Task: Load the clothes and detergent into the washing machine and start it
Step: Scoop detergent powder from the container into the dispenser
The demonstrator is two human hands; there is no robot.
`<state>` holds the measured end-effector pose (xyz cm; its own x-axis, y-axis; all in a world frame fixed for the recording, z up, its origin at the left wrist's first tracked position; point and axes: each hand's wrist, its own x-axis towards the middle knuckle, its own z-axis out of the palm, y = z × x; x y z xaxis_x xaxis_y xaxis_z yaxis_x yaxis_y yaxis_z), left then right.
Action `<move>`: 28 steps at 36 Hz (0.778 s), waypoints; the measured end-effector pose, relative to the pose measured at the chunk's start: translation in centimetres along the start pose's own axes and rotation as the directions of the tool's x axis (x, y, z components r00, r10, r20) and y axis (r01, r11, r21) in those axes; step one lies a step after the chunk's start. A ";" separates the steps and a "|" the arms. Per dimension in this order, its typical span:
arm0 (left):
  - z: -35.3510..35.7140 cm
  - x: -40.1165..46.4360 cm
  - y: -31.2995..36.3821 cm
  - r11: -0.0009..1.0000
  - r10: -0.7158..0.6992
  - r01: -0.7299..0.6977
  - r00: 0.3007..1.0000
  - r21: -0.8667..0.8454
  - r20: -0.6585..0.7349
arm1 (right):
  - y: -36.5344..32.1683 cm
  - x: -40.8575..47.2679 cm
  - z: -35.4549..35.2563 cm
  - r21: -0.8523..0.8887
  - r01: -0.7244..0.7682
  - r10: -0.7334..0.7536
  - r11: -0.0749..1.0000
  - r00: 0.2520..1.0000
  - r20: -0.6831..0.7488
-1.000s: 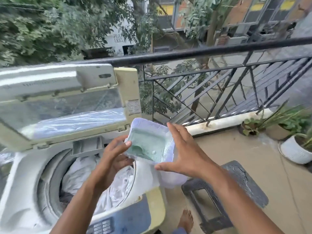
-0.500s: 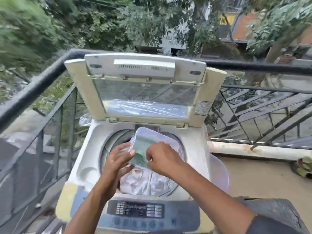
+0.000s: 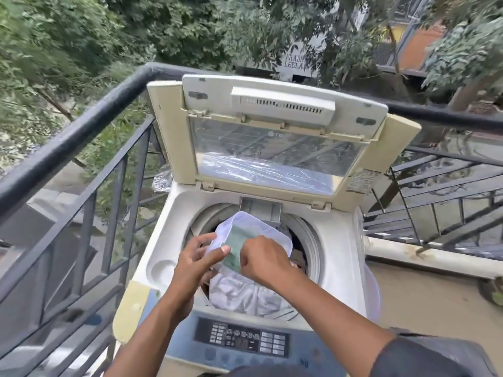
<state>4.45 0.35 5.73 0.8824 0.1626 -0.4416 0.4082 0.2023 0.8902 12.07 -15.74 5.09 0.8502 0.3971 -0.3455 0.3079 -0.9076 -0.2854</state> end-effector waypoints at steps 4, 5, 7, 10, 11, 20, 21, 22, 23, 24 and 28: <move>-0.2 0.4 -0.3 1.000 -0.017 0.017 1.000 0.020 -0.006 | 0.0 -0.1 0.2 -0.026 0.025 -0.026 0.999 1.000 -0.014; -0.3 0.4 -0.3 1.000 -0.022 0.022 1.000 0.020 -0.003 | 0.0 -0.2 0.0 -0.031 0.036 -0.037 0.999 0.999 -0.023; -0.4 0.6 -0.3 0.999 -0.034 0.034 0.999 0.022 0.002 | -0.1 -0.5 -0.6 -0.037 0.071 -0.073 0.997 0.996 -0.059; -0.6 0.8 -0.2 0.998 -0.047 0.047 0.999 0.035 0.008 | -0.2 -1.2 -2.1 -0.083 0.126 -0.137 0.989 0.981 -0.141; -0.6 0.9 -0.2 0.998 -0.049 0.048 0.999 0.041 0.004 | -0.1 -1.5 -2.6 -0.093 0.139 -0.153 0.986 0.973 -0.171; -1.2 1.6 0.2 0.995 -0.038 0.041 0.999 0.090 -0.037 | 2.4 -1.5 -2.8 -0.079 0.229 -0.242 0.970 0.918 -0.314; -1.2 1.7 0.3 0.994 -0.033 0.037 0.999 0.103 -0.032 | 2.5 -1.3 -2.7 -0.091 0.237 -0.254 0.967 0.910 -0.328; -1.1 1.8 0.4 0.993 -0.026 0.030 0.999 0.115 -0.031 | 2.5 -1.3 -2.7 -0.101 0.238 -0.258 0.966 0.904 -0.341; -1.0 1.9 0.5 0.991 -0.016 0.020 0.999 0.130 -0.030 | 2.5 -1.2 -2.6 -0.105 0.236 -0.258 0.966 0.900 -0.352; -1.0 1.9 0.6 0.989 -0.006 0.011 0.999 0.149 -0.032 | 2.4 -1.2 -2.8 -0.104 0.233 -0.255 0.967 0.895 -0.365; -1.0 2.3 0.6 0.977 0.013 -0.003 0.999 0.212 -0.047 | 2.0 -0.6 -2.8 -0.152 0.294 -0.330 0.944 0.875 -0.353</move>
<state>6.48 1.85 5.19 0.8757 0.2100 -0.4348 0.4462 -0.0080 0.8949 13.36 -18.19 7.22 0.7937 0.5988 0.1075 0.6055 -0.7604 -0.2348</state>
